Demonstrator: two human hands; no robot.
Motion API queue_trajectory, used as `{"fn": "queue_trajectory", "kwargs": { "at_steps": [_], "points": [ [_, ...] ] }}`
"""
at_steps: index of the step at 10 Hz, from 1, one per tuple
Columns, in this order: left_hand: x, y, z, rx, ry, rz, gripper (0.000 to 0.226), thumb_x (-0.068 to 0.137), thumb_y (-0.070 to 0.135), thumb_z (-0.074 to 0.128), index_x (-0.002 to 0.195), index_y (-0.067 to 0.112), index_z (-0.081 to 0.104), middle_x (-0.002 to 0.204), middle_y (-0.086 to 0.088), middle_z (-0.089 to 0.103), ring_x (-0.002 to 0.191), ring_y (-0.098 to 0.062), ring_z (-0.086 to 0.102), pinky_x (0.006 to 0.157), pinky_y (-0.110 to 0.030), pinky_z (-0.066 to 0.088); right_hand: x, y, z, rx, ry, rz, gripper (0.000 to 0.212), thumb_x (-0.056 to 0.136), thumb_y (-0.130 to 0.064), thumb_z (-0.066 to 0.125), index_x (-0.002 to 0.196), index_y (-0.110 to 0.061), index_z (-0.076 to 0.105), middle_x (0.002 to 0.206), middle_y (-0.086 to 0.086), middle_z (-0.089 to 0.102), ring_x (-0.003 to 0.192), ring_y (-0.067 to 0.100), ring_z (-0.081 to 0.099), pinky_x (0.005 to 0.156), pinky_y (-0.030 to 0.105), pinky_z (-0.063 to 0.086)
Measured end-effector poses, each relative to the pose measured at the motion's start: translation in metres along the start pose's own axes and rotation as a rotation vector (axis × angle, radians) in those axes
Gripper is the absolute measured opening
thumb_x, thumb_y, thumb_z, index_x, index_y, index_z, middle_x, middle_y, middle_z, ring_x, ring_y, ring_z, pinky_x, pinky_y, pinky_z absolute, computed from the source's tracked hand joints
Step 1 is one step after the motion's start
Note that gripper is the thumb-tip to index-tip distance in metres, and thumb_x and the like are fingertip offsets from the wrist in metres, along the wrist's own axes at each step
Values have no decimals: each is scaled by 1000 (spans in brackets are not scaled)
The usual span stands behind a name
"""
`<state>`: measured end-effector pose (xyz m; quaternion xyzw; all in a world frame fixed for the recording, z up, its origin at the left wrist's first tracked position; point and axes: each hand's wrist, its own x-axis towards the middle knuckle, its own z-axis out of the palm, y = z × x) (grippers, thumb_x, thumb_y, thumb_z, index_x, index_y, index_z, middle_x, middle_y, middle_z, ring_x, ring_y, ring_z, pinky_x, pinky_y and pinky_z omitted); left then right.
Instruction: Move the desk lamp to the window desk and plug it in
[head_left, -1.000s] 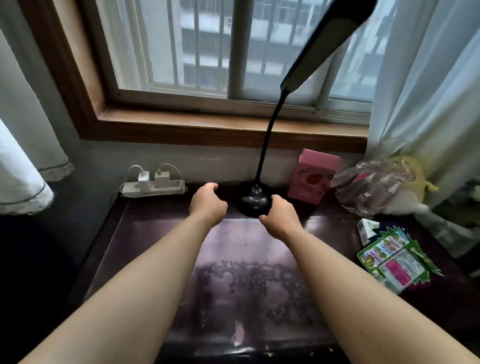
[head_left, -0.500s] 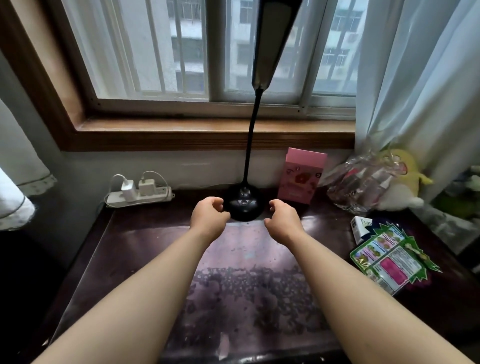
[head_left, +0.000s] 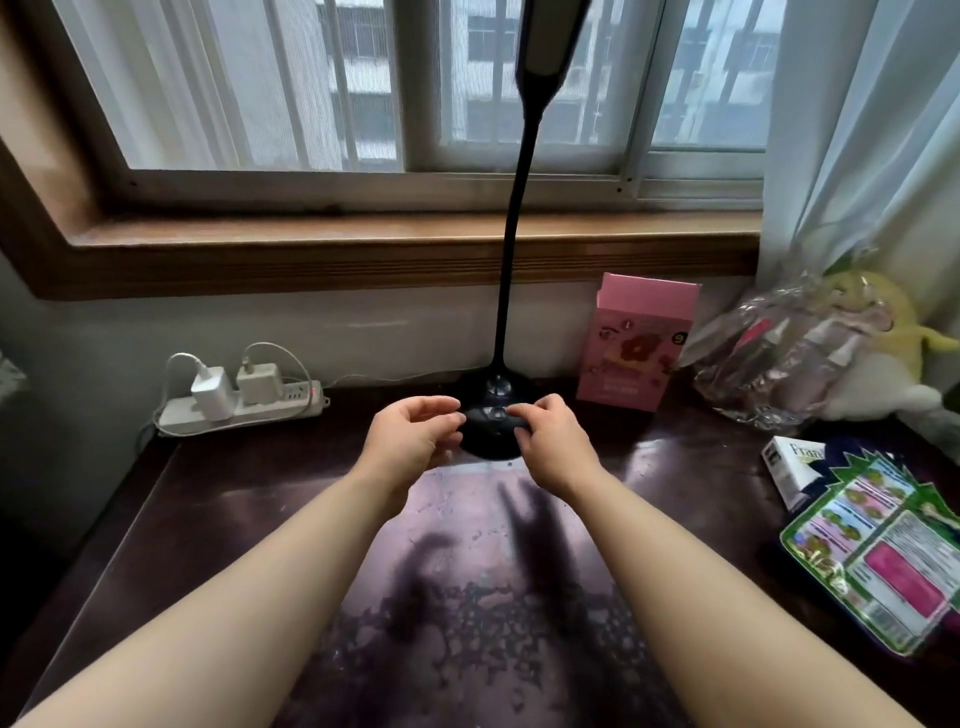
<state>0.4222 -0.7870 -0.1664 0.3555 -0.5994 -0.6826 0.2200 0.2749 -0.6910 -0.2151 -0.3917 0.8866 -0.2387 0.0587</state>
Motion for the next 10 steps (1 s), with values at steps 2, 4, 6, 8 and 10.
{"fn": "queue_trajectory", "kwargs": {
  "at_steps": [2, 4, 6, 8, 10],
  "points": [
    [15, -16, -2, -136, -8, -54, 13, 86, 5, 64, 88, 18, 66, 86, -3, 68, 69, -12, 63, 71, -27, 52, 13, 12, 27, -284, 48, -76, 45, 96, -32, 42, 141, -34, 45, 135, 10, 42, 119, 32, 44, 97, 36, 35],
    [23, -24, 0, -136, -22, -57, 12, 86, 6, 65, 89, 18, 66, 87, -2, 69, 70, -12, 63, 71, -26, 52, 21, 17, 36, -357, 34, -91, 46, 97, -37, 39, 143, -36, 40, 137, 10, 42, 120, 32, 43, 99, 38, 33],
    [26, -25, 0, -147, -16, -61, 13, 87, 6, 64, 88, 19, 66, 87, -2, 69, 70, -12, 63, 71, -26, 52, 20, 16, 35, -458, 3, -101, 50, 96, -43, 37, 146, -36, 34, 141, 10, 38, 122, 31, 40, 100, 40, 32],
    [16, -16, -5, -182, -12, -77, 13, 88, 5, 62, 90, 17, 65, 87, -3, 68, 70, -13, 62, 72, -28, 52, 13, 0, 24, -421, -49, -46, 54, 96, -41, 38, 148, -35, 28, 149, 10, 30, 127, 33, 37, 104, 42, 31],
    [-7, 4, -14, -177, -9, -84, 13, 88, 5, 62, 89, 18, 64, 87, -2, 68, 71, -13, 62, 70, -27, 52, -9, -24, -6, 227, 7, 99, 40, 93, -27, 51, 128, -10, 59, 125, 11, 65, 117, 28, 58, 99, 32, 44]
  ]
}}
